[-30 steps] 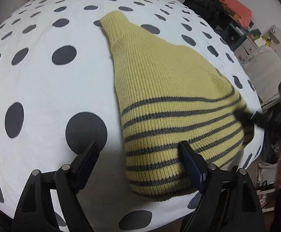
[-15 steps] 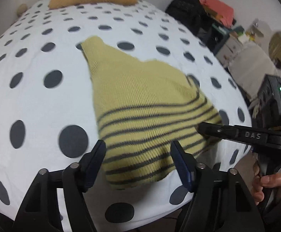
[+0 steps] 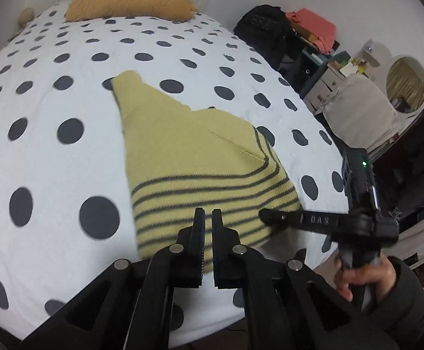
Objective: Fold large clothes
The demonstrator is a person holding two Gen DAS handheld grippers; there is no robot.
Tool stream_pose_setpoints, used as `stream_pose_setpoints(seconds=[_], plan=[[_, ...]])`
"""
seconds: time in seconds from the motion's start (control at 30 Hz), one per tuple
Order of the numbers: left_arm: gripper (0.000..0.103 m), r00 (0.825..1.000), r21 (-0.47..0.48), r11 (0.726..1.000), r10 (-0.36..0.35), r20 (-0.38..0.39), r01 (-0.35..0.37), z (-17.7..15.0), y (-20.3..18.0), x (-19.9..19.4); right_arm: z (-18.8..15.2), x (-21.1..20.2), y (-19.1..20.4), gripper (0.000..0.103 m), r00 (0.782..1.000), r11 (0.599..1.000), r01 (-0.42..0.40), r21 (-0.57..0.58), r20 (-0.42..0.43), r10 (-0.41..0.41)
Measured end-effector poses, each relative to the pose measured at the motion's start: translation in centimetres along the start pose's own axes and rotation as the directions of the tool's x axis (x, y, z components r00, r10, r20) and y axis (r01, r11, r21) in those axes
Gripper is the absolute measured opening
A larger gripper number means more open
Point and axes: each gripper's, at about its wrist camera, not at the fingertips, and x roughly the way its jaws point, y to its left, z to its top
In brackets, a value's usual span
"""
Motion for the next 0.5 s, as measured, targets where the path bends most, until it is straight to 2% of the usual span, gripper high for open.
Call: stream_pose_setpoints(seconds=[0.07, 0.1, 0.13, 0.2, 0.27, 0.33, 0.4, 0.47, 0.5], plan=[[0.003, 0.994, 0.000, 0.998, 0.070, -0.088, -0.070, -0.6, 0.4, 3.5, -0.1, -0.1, -0.1, 0.000, 1.000, 1.000, -0.005, 0.004, 0.004, 0.005], [0.004, 0.986, -0.027, 0.996, 0.076, -0.151, -0.081, -1.8, 1.3, 5.6, -0.1, -0.1, -0.3, 0.000, 1.000, 1.000, -0.009, 0.010, 0.006, 0.009], [0.004, 0.983, -0.060, 0.995, 0.068, -0.168, -0.079, -3.1, 2.3, 6.6, -0.1, 0.0, -0.4, 0.000, 1.000, 1.000, -0.005, 0.012, 0.005, 0.005], [0.003, 0.986, -0.058, 0.996, 0.060, -0.154, -0.070, -4.2, 2.6, 6.0, -0.4, 0.6, -0.5, 0.000, 1.000, 1.000, -0.009, 0.016, -0.026, 0.010], [0.002, 0.984, -0.051, 0.996, 0.066, -0.165, -0.075, -4.1, 2.0, 4.7, -0.6, 0.3, -0.4, 0.000, 1.000, 1.000, -0.008, 0.009, -0.010, 0.008], [0.003, 0.989, -0.054, 0.996, 0.068, -0.129, -0.075, -3.7, 1.8, 2.4, -0.4, -0.6, -0.1, 0.004, 1.000, 1.000, -0.008, 0.018, 0.008, 0.007], [0.003, 0.995, -0.054, 0.996, 0.072, -0.075, -0.076, -2.2, 2.0, 0.7, 0.0, -2.6, 1.0, 0.004, 0.998, 1.000, -0.025, -0.005, 0.063, 0.026], [0.003, 0.998, -0.115, 0.992, 0.039, -0.048, -0.044, 0.1, 3.6, 0.3, 0.9, -4.4, 2.4, 0.005, 0.991, 0.998, -0.009, -0.063, 0.132, 0.017], [0.005, 0.999, -0.139, 0.990, 0.024, -0.046, -0.030, 1.3, 4.5, 0.5, 1.3, -4.8, 2.7, 0.009, 0.990, 0.997, 0.008, -0.077, 0.144, 0.003]])
